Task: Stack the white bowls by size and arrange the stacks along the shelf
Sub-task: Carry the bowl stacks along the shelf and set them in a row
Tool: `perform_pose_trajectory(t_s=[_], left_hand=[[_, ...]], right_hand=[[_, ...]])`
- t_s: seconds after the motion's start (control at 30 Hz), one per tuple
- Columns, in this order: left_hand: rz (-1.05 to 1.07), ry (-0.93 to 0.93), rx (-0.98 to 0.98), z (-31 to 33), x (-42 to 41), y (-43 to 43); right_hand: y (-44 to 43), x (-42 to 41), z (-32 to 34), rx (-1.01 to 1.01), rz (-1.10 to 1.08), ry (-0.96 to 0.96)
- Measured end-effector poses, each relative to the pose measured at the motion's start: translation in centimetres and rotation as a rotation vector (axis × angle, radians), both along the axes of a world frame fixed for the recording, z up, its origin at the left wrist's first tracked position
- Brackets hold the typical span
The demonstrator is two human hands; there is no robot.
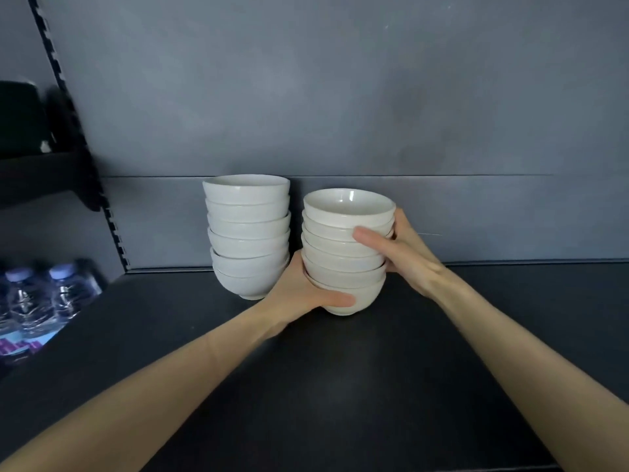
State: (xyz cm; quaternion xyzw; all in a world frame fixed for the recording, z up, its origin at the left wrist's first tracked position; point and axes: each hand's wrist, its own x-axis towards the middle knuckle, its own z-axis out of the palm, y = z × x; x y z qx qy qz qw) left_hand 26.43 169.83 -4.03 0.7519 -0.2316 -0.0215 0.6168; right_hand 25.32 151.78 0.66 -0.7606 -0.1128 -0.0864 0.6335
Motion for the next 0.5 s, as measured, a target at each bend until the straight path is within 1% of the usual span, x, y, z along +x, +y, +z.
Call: perform_pose_trajectory(t_s=[0.2,0.4,0.5], left_hand=[[-0.041,0.007,-0.043,-0.3,0.9,0.2],[-0.06,-0.045,-0.048,-0.5,1.5,0.0],[-0.037,-0.068,-0.031,-0.6,1.6,0.0]], right_hand=[[0.2,0.7,0.0,-0.006,-0.012,-0.003],[0.1,1.5,-0.3,-0.035,0.014,-0.017],[-0.1,2.0,-0.4,-0.042,0.015,-0.02]])
